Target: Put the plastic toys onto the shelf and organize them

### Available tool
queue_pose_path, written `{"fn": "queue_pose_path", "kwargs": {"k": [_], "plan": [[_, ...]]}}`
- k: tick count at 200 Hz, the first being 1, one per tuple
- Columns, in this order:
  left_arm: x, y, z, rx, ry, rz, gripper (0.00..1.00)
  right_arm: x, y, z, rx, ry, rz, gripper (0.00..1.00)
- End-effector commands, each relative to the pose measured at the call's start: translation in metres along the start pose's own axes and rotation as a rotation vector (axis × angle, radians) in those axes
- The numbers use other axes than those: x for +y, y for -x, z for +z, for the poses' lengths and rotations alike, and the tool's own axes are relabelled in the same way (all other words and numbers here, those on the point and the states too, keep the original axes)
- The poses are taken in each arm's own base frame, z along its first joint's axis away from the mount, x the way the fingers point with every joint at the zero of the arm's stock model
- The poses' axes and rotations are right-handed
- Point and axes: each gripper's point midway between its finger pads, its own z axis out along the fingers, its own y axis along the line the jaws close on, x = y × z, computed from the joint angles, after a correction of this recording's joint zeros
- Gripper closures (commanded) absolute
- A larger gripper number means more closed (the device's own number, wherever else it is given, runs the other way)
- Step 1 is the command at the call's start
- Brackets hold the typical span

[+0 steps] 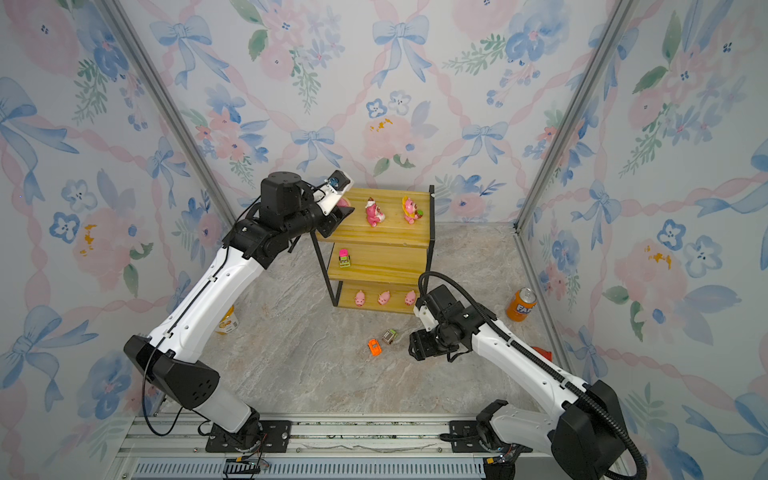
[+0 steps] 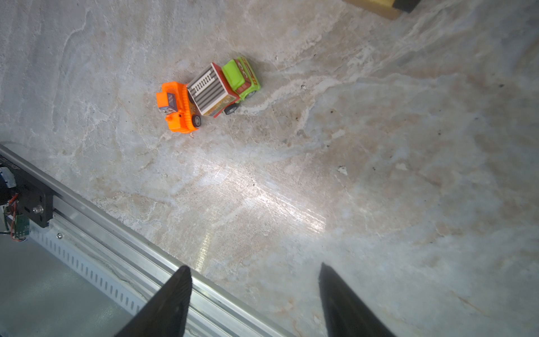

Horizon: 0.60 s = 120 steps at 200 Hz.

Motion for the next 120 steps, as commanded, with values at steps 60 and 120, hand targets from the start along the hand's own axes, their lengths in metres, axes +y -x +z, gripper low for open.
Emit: {"fn": "queue_pose_path", "kwargs": {"k": [60,120], "plan": [[-0.004,-0.004,0.009,-0.050,-0.105,0.030,0.94,-0.002,0.007,0.002,-0.003,-0.012,0.013,0.29],[-0.012,-0.006,0.014,-0.066,-0.156,0.046,0.93,-0.004,0.006,0.003,-0.001,-0.025,0.028,0.29]]}}
